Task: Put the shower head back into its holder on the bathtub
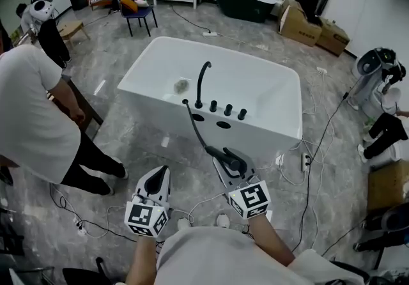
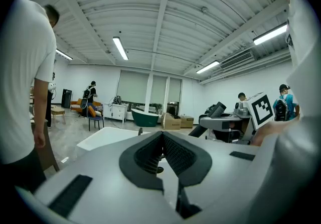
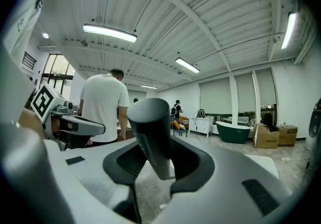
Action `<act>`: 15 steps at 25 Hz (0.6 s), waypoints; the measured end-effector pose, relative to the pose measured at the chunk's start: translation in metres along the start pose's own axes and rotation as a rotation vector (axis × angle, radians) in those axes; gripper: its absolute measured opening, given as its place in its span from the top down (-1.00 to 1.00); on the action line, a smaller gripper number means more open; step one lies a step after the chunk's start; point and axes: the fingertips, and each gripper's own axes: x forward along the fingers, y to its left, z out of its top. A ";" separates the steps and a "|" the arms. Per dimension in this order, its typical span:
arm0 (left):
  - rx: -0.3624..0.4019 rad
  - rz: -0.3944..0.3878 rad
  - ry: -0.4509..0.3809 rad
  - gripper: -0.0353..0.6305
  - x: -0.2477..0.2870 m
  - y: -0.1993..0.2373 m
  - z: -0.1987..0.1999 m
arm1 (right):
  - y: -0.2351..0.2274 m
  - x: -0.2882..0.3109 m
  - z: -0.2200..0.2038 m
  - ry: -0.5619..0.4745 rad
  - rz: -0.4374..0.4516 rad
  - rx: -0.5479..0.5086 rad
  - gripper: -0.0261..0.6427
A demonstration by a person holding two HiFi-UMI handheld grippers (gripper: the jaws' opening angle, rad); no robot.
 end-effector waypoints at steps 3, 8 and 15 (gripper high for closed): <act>0.003 -0.004 -0.003 0.87 -0.001 0.001 0.000 | 0.001 0.000 0.000 -0.001 -0.004 -0.002 0.50; 0.004 -0.008 -0.010 0.87 -0.003 0.005 0.003 | 0.004 0.003 0.004 -0.012 -0.004 0.002 0.49; 0.015 -0.030 -0.013 0.86 -0.006 0.011 0.001 | 0.007 0.006 -0.003 -0.011 -0.029 0.016 0.49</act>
